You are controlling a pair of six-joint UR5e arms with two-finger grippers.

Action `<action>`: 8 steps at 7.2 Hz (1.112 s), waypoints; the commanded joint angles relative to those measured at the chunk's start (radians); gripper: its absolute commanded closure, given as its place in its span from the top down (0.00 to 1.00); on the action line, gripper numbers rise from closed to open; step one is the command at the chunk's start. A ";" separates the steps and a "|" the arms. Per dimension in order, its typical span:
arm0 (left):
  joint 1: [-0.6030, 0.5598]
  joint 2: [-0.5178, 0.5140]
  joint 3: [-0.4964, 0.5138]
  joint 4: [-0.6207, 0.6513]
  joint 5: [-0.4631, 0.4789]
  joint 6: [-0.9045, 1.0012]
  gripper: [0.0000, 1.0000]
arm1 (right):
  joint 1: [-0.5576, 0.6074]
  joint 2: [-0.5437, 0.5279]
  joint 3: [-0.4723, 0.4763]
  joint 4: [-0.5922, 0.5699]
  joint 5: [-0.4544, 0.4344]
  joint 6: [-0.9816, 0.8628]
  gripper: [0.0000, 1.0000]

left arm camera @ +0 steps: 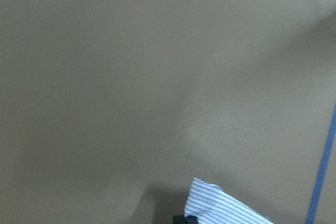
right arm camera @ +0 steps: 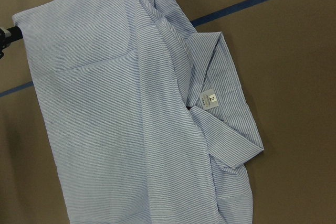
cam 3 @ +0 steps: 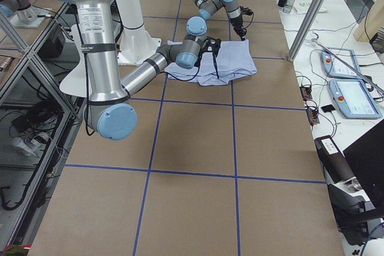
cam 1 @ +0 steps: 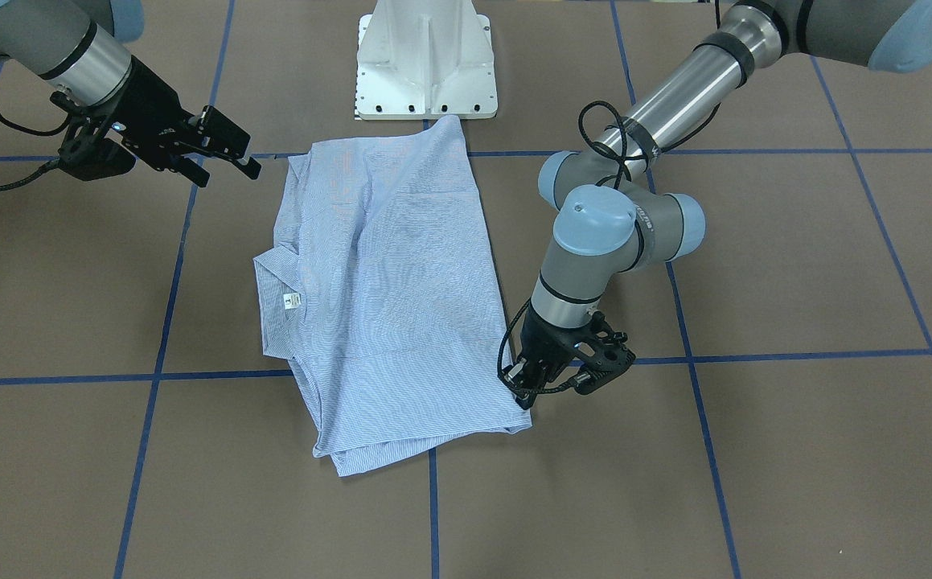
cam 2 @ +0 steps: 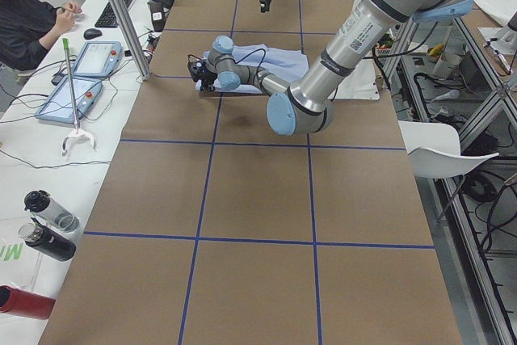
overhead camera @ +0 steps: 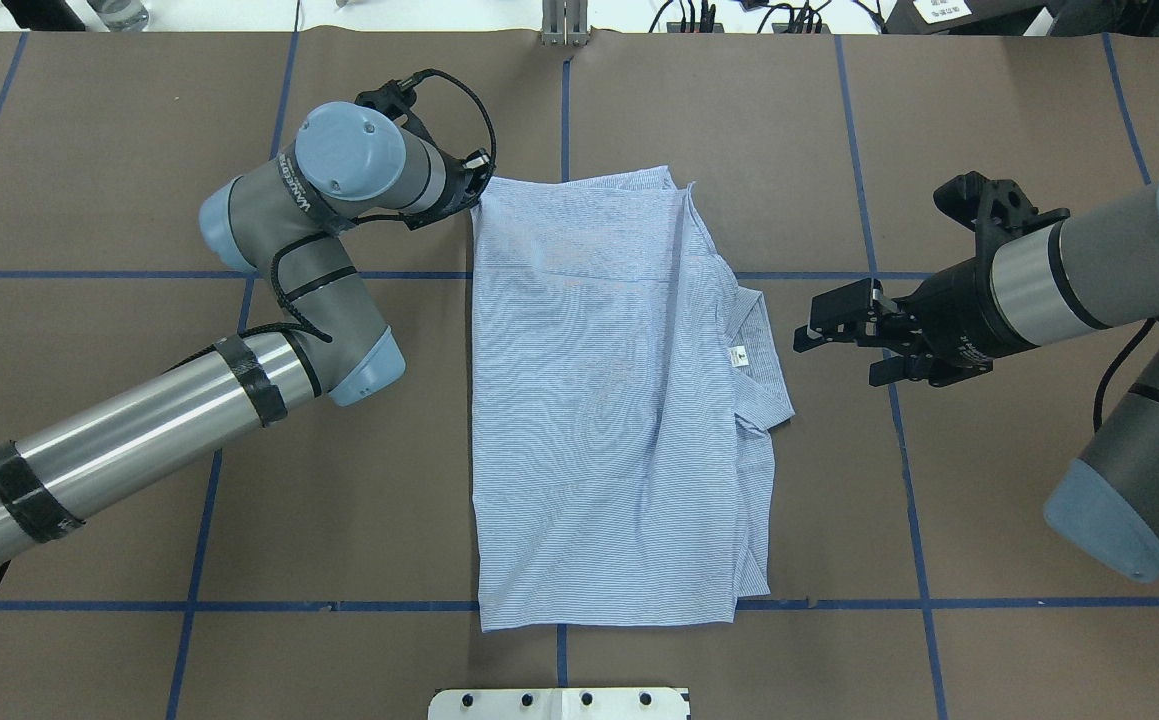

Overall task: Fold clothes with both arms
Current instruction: 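Pull the shirt corner with the left gripper away from the robot to straighten it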

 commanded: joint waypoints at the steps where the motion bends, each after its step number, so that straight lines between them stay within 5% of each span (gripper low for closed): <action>1: -0.001 -0.024 0.036 -0.045 0.017 0.003 0.00 | 0.000 0.001 0.001 0.000 -0.016 0.000 1.00; 2: -0.001 -0.025 0.036 -0.045 0.017 0.003 0.00 | -0.001 0.001 0.001 0.000 -0.022 0.000 1.00; 3: -0.001 -0.026 0.033 -0.048 0.016 0.017 0.30 | -0.003 0.001 0.001 0.000 -0.039 0.000 1.00; 4: -0.001 -0.030 0.025 -0.046 0.015 0.058 0.96 | -0.003 0.002 0.004 0.000 -0.047 -0.001 1.00; 6: -0.024 -0.012 -0.062 -0.026 -0.027 0.078 0.99 | -0.064 0.001 0.007 0.002 -0.123 -0.002 1.00; 8: -0.033 0.113 -0.290 0.024 -0.077 0.078 0.99 | -0.187 0.001 0.004 -0.003 -0.256 -0.002 1.00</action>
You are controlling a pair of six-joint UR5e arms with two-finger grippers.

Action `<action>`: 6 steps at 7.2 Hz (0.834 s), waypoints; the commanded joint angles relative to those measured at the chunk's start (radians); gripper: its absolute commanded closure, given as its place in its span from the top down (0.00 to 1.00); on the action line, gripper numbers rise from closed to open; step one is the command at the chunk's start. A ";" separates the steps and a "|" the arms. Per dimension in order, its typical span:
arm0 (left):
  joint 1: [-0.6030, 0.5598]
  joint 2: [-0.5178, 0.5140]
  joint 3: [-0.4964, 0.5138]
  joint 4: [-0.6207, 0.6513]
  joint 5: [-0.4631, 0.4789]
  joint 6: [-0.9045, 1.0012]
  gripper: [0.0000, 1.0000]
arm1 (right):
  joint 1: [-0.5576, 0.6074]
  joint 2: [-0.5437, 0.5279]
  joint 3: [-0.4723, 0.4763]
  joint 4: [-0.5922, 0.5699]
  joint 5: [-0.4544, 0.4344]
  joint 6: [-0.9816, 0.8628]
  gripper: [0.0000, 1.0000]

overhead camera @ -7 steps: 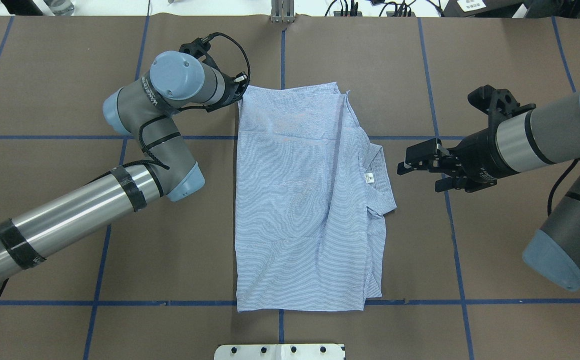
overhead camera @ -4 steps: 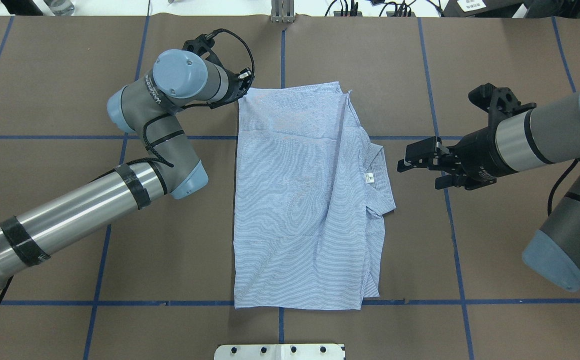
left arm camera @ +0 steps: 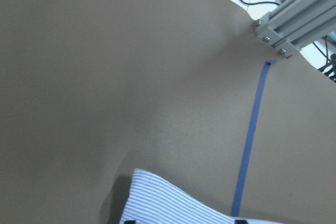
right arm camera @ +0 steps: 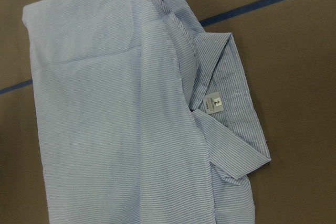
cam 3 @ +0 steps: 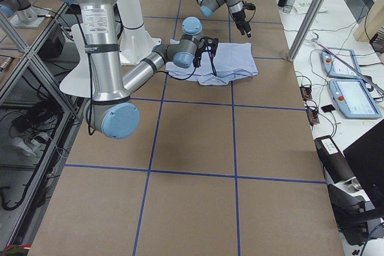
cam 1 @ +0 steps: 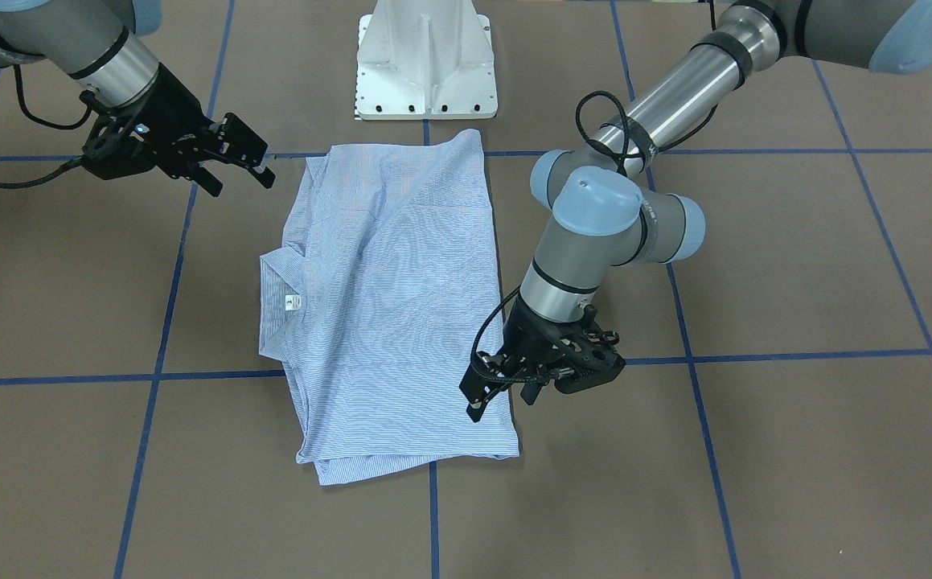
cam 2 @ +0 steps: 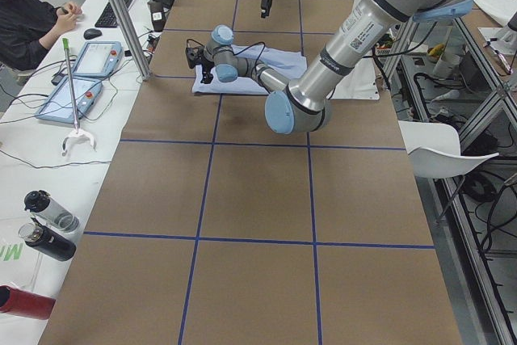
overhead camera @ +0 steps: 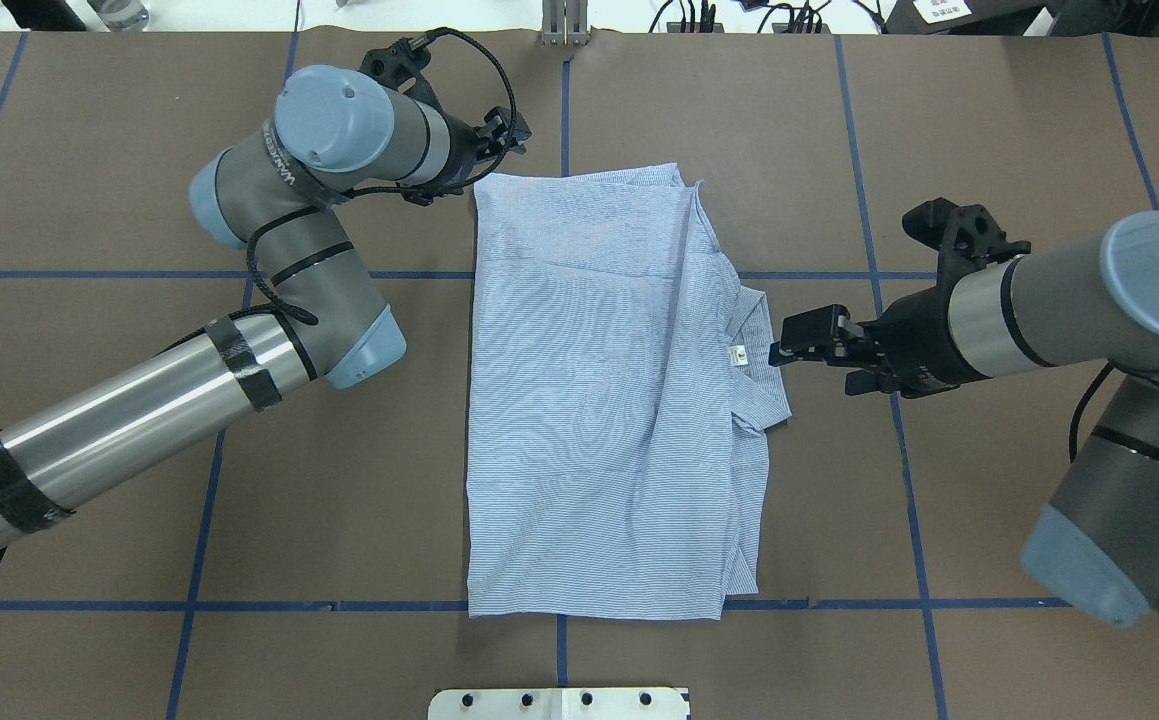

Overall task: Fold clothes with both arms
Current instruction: 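Release the shirt and withdraw the left gripper while the right gripper lowers near the collar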

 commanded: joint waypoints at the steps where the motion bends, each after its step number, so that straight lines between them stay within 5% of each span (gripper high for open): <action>1: -0.006 0.128 -0.230 0.038 -0.024 0.003 0.99 | -0.087 0.000 -0.004 -0.004 -0.085 0.002 1.00; 3: -0.007 0.261 -0.388 0.099 -0.114 0.004 0.99 | -0.110 0.001 -0.006 -0.027 -0.100 0.002 1.00; 6: 0.000 0.290 -0.425 0.211 -0.120 0.004 0.99 | -0.240 0.157 -0.021 -0.318 -0.212 -0.002 1.00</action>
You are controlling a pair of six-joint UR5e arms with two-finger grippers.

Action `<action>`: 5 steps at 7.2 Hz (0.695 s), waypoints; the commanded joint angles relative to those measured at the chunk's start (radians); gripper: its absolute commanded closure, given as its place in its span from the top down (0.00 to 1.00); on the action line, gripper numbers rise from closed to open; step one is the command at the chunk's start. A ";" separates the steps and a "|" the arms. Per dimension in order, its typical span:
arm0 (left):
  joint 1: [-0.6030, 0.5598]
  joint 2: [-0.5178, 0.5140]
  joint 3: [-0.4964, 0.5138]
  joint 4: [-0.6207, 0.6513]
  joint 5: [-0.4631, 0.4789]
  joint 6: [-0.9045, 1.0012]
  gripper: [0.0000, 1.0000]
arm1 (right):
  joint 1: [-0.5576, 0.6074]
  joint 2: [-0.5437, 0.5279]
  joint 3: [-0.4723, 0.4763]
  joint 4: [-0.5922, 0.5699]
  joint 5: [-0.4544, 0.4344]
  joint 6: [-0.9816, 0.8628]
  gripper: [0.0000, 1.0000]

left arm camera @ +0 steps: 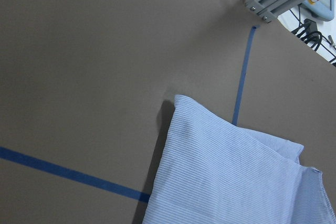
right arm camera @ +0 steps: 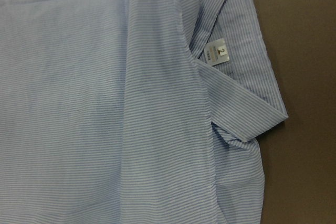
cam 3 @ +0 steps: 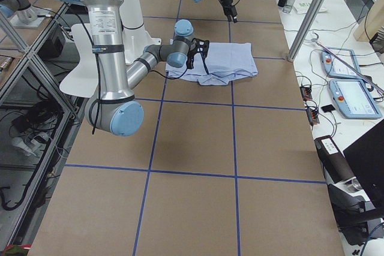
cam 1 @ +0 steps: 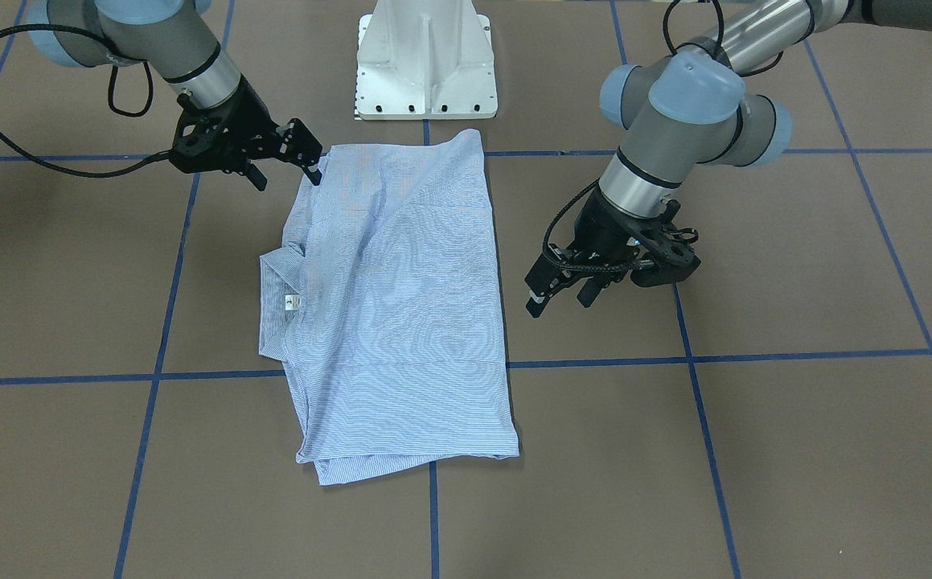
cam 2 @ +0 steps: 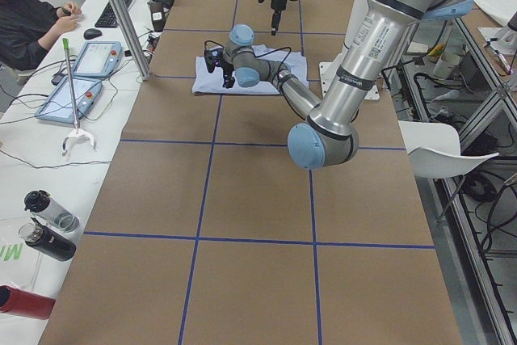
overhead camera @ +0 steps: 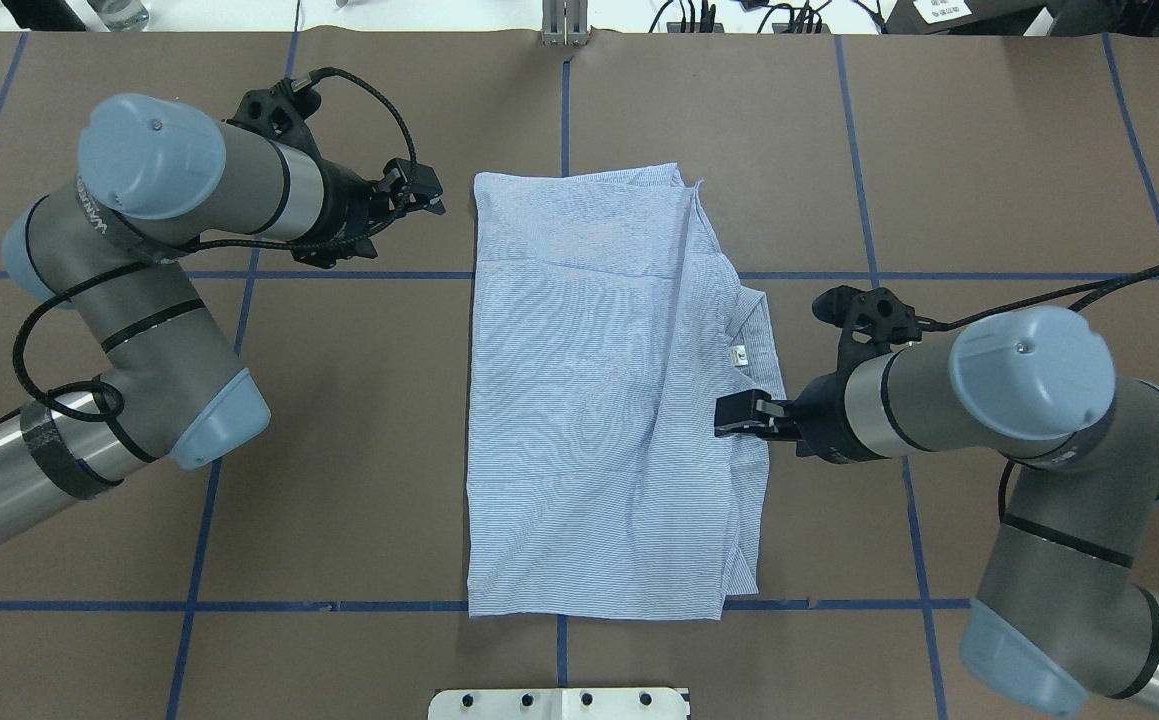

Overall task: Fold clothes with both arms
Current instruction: 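Release the shirt and withdraw the left gripper while the right gripper lowers near the collar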

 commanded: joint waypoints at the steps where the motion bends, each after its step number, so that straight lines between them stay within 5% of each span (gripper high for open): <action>1: 0.006 0.039 -0.008 0.025 -0.003 0.000 0.99 | -0.104 0.124 -0.025 -0.174 -0.072 0.001 1.00; 5: 0.008 0.032 0.002 0.025 -0.005 -0.001 0.99 | -0.158 0.117 -0.070 -0.219 -0.086 0.004 0.96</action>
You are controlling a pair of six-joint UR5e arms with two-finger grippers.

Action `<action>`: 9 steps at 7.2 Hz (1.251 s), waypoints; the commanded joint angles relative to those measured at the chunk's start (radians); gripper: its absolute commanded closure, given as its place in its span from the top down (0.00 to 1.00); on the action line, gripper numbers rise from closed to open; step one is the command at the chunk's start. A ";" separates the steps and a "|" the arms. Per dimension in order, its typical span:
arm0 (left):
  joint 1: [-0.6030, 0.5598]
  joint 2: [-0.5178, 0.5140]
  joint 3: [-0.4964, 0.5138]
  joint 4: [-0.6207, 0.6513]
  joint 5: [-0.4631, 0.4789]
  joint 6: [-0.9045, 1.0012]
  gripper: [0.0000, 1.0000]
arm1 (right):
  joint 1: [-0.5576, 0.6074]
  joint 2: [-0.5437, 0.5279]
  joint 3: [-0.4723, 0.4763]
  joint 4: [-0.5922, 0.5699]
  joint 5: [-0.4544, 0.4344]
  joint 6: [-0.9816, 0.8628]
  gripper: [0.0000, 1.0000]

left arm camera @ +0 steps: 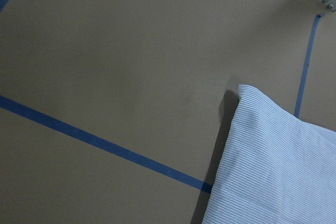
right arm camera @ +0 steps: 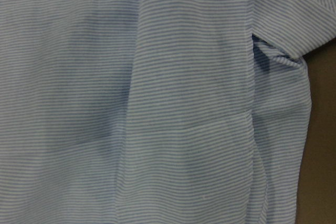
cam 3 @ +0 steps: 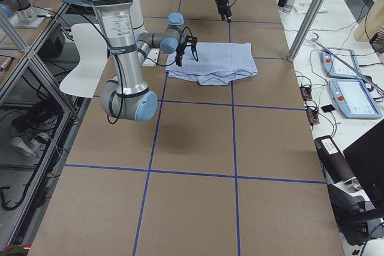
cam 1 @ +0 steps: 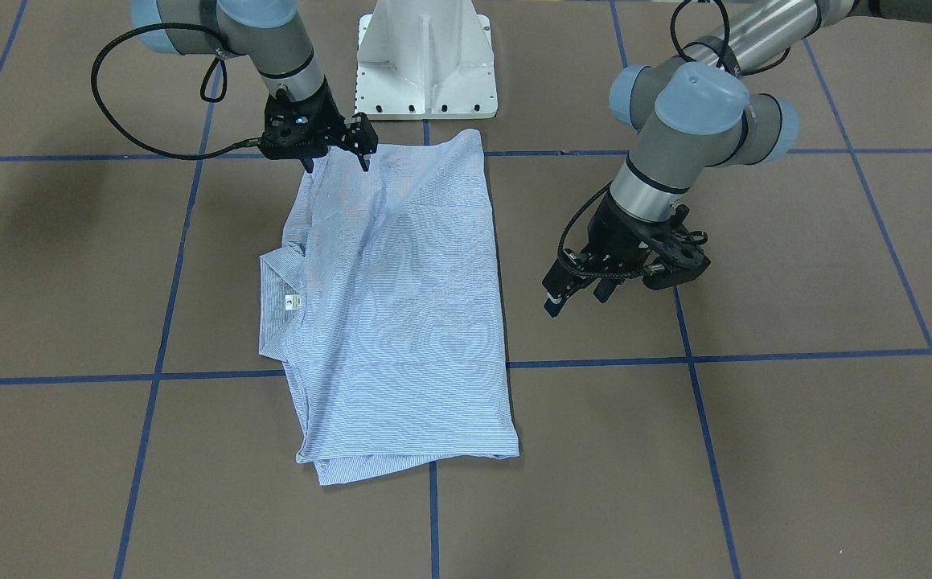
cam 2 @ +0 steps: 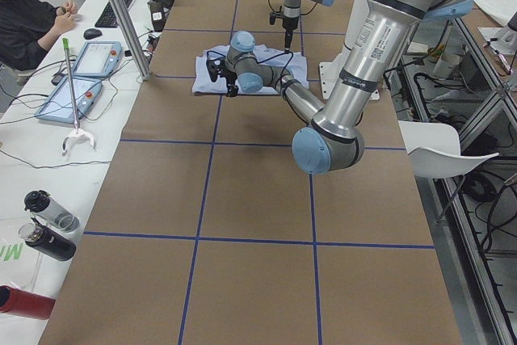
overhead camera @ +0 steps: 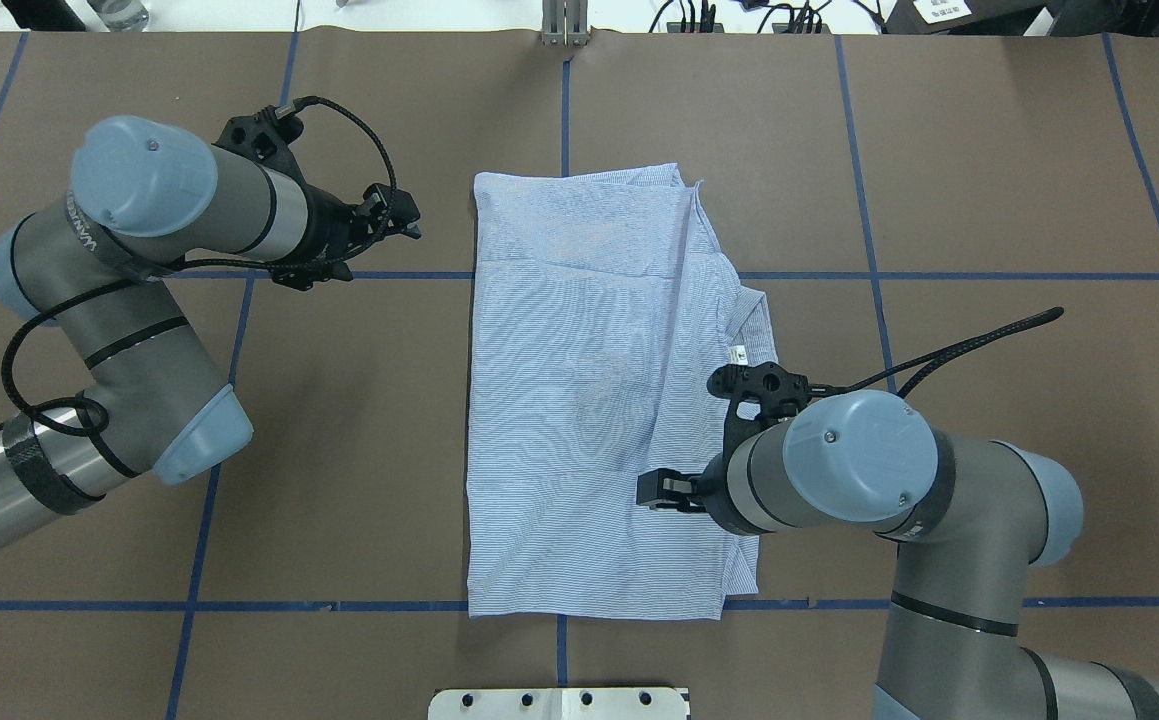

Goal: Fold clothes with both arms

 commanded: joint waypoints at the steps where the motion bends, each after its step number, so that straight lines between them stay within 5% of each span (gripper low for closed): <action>1: 0.000 -0.006 0.004 0.000 -0.002 0.000 0.99 | -0.005 -0.001 -0.022 -0.037 -0.002 -0.001 0.92; 6: 0.003 -0.006 0.006 0.000 -0.002 0.000 0.99 | -0.017 0.002 -0.049 -0.089 -0.001 0.003 0.61; 7: 0.003 -0.007 0.006 -0.002 -0.002 0.000 0.99 | -0.017 0.005 -0.049 -0.098 -0.001 0.003 0.41; 8: 0.003 -0.009 0.006 0.000 0.000 0.000 0.99 | -0.017 0.002 -0.047 -0.098 -0.004 0.003 0.08; 9: 0.003 -0.009 0.006 0.000 0.001 0.000 0.99 | -0.019 0.004 -0.046 -0.098 -0.004 0.003 0.00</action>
